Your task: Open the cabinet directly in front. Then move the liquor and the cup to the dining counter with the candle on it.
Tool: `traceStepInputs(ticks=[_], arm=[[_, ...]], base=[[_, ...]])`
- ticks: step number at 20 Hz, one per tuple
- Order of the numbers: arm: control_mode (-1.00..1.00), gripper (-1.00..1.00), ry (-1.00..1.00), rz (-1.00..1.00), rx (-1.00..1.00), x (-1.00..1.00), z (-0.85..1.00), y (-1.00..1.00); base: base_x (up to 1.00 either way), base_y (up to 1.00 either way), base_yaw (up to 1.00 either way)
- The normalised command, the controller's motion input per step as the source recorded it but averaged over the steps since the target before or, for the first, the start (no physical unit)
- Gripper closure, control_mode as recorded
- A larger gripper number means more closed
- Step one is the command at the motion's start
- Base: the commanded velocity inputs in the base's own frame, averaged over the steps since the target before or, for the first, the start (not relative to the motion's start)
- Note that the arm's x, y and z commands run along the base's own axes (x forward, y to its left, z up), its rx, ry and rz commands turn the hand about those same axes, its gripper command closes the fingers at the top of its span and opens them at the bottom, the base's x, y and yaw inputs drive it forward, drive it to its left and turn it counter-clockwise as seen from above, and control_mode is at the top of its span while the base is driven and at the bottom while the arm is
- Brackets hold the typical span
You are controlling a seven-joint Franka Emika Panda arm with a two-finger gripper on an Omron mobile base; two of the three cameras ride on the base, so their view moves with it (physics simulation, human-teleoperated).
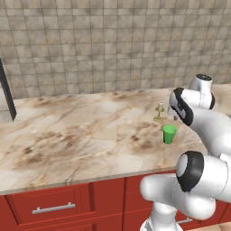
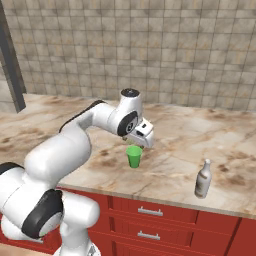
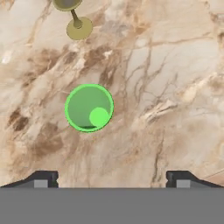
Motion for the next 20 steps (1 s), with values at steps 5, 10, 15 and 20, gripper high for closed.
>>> traceStepInputs(ticks=[5, 10, 15, 20], arm=[[-1.00, -1.00, -0.20, 0.00, 0.00, -1.00, 0.12, 0.41], [-1.00, -1.00, -0.12, 0.00, 0.00, -1.00, -0.85, 0.08], [-1.00, -1.00, -0.11, 0.00, -0.04, -1.00, -1.00, 0.01], [-1.00, -1.00, -0.53, 0.00, -0.04, -1.00, -0.71, -0.23]], base=[[0.00, 0.00, 0.00], [0.00, 0.00, 0.00], [0.00, 0.00, 0.00], [0.00, 0.00, 0.00]])
